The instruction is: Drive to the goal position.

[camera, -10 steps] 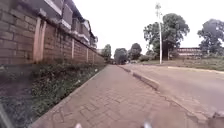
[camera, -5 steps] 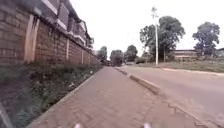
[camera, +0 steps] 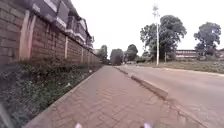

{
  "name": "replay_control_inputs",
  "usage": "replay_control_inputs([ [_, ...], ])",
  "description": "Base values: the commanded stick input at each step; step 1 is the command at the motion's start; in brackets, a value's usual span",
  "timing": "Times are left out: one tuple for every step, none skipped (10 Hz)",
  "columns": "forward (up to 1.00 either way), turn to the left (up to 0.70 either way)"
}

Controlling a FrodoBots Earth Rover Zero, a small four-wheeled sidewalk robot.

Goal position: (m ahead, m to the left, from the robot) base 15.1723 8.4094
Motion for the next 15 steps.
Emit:
replay_control_inputs([
  [0.5,0.0],
  [0.5,0.0],
  [0.5,0.0],
  [0.5,0.0],
  [0.5,0.0],
  [0.5,0.0],
  [0.5,0.0],
  [0.5,0.0],
  [0.5,0.0],
  [0.5,0.0],
  [0.5,0.0],
  [0.5,0.0],
  [0.5,0.0],
  [0.5,0.0],
  [0.5,0.0],
])
